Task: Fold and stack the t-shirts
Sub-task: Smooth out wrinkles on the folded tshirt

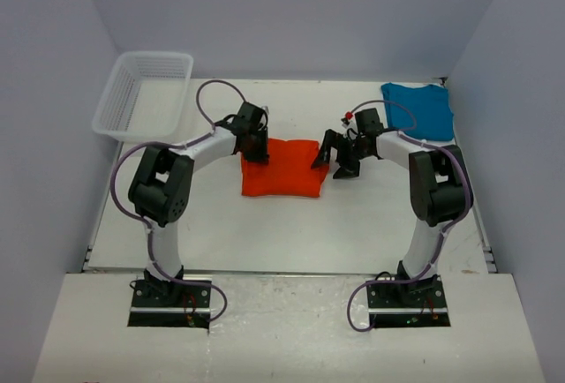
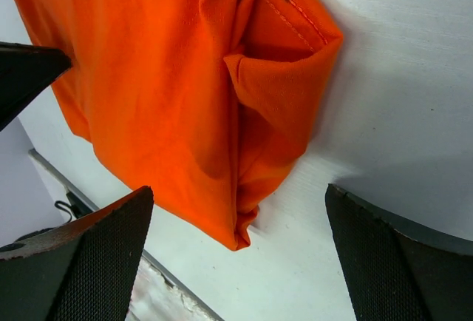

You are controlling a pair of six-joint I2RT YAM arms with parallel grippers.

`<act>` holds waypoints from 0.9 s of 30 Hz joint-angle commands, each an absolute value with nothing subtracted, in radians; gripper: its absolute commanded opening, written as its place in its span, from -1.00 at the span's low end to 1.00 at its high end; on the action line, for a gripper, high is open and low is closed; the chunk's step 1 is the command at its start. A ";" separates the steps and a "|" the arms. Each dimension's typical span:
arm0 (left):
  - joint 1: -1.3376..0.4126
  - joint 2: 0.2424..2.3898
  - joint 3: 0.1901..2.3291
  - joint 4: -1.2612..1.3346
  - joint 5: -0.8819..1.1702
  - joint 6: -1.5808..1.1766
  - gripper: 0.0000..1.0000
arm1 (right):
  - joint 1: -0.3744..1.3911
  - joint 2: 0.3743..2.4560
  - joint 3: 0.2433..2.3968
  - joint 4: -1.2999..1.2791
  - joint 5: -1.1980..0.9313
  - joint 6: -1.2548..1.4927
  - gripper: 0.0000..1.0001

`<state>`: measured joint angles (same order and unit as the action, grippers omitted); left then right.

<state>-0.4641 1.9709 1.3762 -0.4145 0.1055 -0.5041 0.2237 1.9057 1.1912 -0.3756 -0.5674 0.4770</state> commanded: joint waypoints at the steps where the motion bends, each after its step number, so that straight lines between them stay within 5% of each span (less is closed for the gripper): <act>1: -0.494 1.846 1.367 -0.400 0.040 -0.485 -0.81 | 0.221 1.876 1.186 -0.337 -0.600 0.471 0.98; 2: -0.505 1.785 1.339 -0.397 -0.019 -0.494 -0.52 | 0.216 1.865 1.183 -0.336 -0.598 0.471 0.98; 3: -0.517 1.749 1.326 -0.382 -0.055 -0.497 -0.44 | 0.215 1.861 1.181 -0.336 -0.598 0.471 0.98; 13: -0.684 1.523 1.181 -0.388 -0.104 -0.549 0.00 | 0.192 1.787 1.158 -0.348 -0.598 0.468 0.98; 24: -0.689 1.656 1.298 -0.500 -0.253 -0.532 0.02 | 0.170 1.833 1.158 -0.319 -0.669 0.485 0.98; 27: -0.661 1.732 1.370 -0.523 -0.268 -0.525 -0.21 | 0.169 1.870 1.177 -0.318 -0.657 0.486 0.98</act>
